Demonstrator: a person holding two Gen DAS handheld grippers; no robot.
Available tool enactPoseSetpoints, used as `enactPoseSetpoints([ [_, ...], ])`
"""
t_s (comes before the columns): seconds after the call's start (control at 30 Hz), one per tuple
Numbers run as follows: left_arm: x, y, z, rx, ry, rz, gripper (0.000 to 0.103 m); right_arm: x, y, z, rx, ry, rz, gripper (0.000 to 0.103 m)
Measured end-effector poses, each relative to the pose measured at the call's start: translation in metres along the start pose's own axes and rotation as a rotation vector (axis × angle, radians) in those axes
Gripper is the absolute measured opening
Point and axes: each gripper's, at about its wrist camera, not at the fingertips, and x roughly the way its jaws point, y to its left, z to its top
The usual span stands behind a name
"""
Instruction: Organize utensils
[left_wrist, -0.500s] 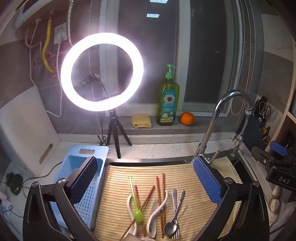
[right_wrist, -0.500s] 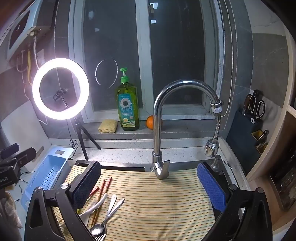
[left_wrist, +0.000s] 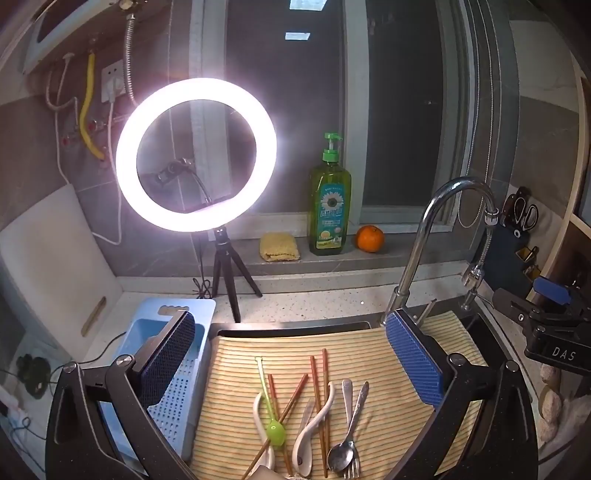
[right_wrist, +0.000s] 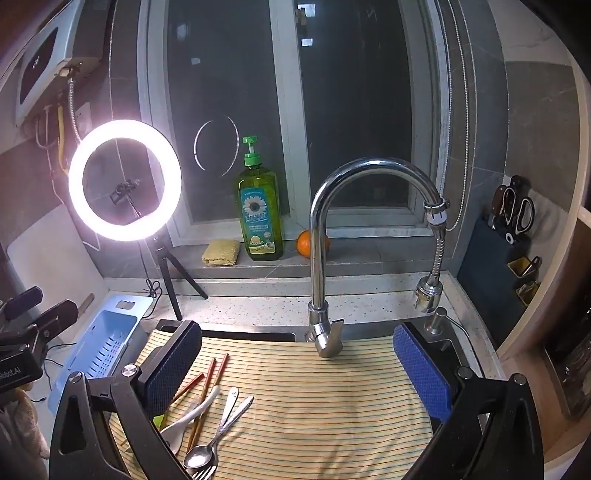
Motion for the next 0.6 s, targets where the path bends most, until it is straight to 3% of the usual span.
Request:
enactPoseSetpoints([
  [0.6,0.0064,-0.0009,-0.0008,0.007,0.007,0.011,0.103,0.0073,0.0059,-0.002,-0.011,0.003,-0.001,0.102],
])
